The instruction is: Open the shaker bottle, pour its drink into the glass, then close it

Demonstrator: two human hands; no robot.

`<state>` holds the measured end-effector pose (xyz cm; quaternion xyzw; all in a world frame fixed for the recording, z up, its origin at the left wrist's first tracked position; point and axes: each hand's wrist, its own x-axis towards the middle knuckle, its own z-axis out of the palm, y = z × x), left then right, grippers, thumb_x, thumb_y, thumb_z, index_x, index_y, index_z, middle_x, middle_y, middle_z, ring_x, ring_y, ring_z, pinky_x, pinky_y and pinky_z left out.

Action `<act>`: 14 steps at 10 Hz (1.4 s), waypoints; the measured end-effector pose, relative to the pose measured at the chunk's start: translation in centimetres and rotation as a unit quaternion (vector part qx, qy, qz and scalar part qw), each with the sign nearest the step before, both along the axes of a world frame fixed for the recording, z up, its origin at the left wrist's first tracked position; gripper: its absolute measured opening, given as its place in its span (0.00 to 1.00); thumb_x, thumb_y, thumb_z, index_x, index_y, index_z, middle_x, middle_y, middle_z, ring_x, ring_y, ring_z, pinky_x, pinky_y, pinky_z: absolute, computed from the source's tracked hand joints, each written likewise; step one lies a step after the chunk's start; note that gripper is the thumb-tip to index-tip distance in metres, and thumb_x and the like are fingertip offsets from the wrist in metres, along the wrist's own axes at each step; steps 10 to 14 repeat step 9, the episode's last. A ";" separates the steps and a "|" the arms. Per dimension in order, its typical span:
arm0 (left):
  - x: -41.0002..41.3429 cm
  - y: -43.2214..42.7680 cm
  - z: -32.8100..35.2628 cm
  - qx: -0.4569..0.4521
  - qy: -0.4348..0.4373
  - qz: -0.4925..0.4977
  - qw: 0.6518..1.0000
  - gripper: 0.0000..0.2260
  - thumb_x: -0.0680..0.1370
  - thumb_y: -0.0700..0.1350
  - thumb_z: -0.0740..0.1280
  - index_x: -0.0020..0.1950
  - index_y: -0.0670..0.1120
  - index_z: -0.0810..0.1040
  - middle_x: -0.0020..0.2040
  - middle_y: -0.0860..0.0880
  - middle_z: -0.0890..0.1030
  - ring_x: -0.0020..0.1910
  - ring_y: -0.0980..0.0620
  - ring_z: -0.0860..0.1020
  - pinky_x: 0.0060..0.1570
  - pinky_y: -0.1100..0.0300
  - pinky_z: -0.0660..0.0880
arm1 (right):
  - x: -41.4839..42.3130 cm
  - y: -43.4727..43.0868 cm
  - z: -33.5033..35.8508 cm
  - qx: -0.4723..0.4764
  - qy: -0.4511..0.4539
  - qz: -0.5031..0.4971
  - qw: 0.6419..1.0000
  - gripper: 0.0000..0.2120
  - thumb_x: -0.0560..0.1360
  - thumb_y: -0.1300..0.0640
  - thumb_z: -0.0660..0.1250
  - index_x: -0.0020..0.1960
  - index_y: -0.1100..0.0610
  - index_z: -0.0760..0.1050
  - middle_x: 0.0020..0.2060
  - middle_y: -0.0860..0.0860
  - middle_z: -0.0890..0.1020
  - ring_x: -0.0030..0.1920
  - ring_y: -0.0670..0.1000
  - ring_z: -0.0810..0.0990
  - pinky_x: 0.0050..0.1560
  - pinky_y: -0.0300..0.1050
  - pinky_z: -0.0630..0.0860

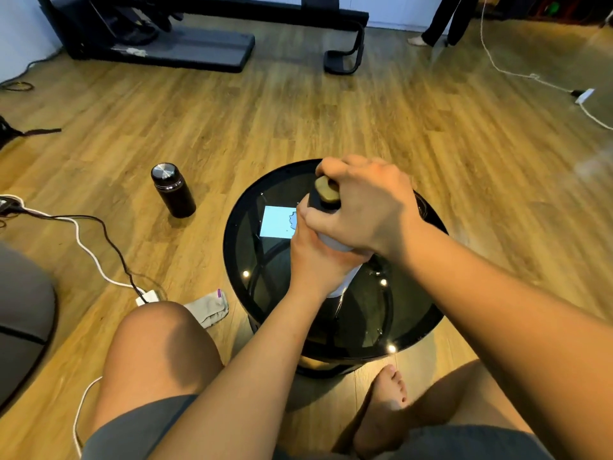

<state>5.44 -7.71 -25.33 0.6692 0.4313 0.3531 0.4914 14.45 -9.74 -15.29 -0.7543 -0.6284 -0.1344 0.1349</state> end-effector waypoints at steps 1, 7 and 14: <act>0.0 0.1 0.6 -0.004 0.008 -0.012 1.000 0.50 0.59 0.56 0.83 0.76 0.51 0.64 0.64 0.52 0.80 0.63 0.51 0.79 0.62 0.48 0.80 | 0.1 -0.2 0.3 0.002 0.006 0.009 1.000 0.29 0.67 0.30 0.59 0.58 0.48 0.78 0.49 0.51 0.83 0.47 0.60 0.80 0.42 0.48 0.76; -5.7 4.8 11.5 0.005 0.105 -0.210 0.972 0.57 0.67 0.41 0.84 0.84 0.50 0.49 0.73 0.54 0.68 0.73 0.56 0.68 0.55 0.76 0.70 | 0.4 -0.6 4.1 -0.197 0.202 0.044 0.958 0.47 0.65 0.21 0.40 0.80 0.39 0.56 0.80 0.48 0.64 0.82 0.58 0.52 0.77 0.63 0.55; -8.4 7.4 21.1 0.052 0.051 -0.169 0.983 0.42 0.70 0.56 0.76 0.80 0.54 0.61 0.72 0.53 0.72 0.73 0.51 0.71 0.68 0.57 0.71 | 2.3 -0.6 8.2 -0.064 0.368 0.061 0.926 0.37 0.73 0.25 0.53 0.78 0.39 0.61 0.79 0.48 0.64 0.82 0.53 0.54 0.78 0.58 0.56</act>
